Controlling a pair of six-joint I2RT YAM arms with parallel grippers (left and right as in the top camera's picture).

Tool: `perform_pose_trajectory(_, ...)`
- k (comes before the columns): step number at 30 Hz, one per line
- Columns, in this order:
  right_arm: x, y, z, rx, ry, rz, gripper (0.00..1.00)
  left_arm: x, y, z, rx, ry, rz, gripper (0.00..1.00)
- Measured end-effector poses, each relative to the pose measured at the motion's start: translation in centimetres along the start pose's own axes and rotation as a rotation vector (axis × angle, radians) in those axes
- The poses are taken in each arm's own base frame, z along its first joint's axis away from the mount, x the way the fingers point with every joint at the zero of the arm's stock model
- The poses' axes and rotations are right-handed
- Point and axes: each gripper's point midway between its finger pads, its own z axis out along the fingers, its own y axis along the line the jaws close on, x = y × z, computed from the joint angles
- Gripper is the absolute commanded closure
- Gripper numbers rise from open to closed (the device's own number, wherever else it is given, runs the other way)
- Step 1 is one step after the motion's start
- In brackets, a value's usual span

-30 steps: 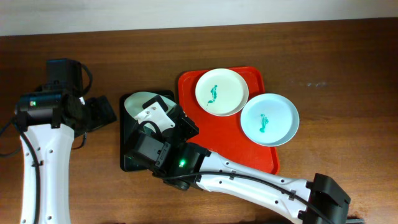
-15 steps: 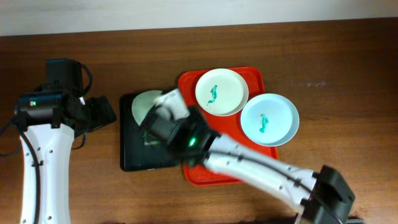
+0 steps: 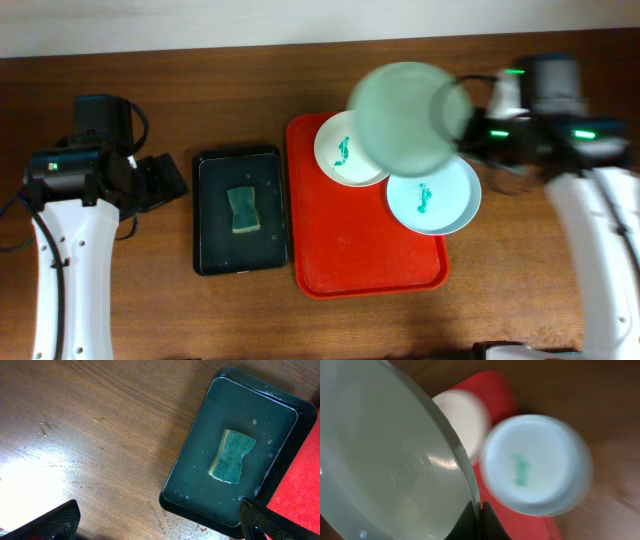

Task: Clean dirty plates on tray and stack at the side
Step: 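Carry the plate right and set it on the table with the right gripper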

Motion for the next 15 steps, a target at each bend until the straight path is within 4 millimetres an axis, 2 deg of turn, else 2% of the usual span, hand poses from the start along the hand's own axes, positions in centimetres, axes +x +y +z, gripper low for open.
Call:
perform_pose_trajectory(4,-3.0,-10.9,-1.8,0.164,-0.065,0.286,0.96,0.0,0.0,0.0,0.000,0.000,0.000,0.01)
perform_pose_trajectory(6,-3.2,-15.8,-1.9,0.234,-0.065,0.414,0.96,0.0,0.0,0.0,0.000,0.000,0.000,0.01)
perform_pose_trajectory(8,-2.4,-20.9,-1.1,0.303,-0.029,0.537,0.96,0.0,0.0,0.0,0.000,0.000,0.000,0.01)
perform_pose_trajectory(11,-1.3,-24.9,0.7,0.341,0.028,0.620,0.96,0.0,0.0,0.0,0.000,0.000,0.000,0.01)
perform_pose_trajectory(12,-0.6,-26.6,1.8,0.354,0.064,0.653,0.96,0.0,0.0,0.0,0.000,0.000,0.000,0.01)
perform_pose_trajectory(15,1.2,-28.2,4.2,0.366,0.141,0.674,0.96,0.0,0.0,0.0,0.000,0.000,0.000,0.01)
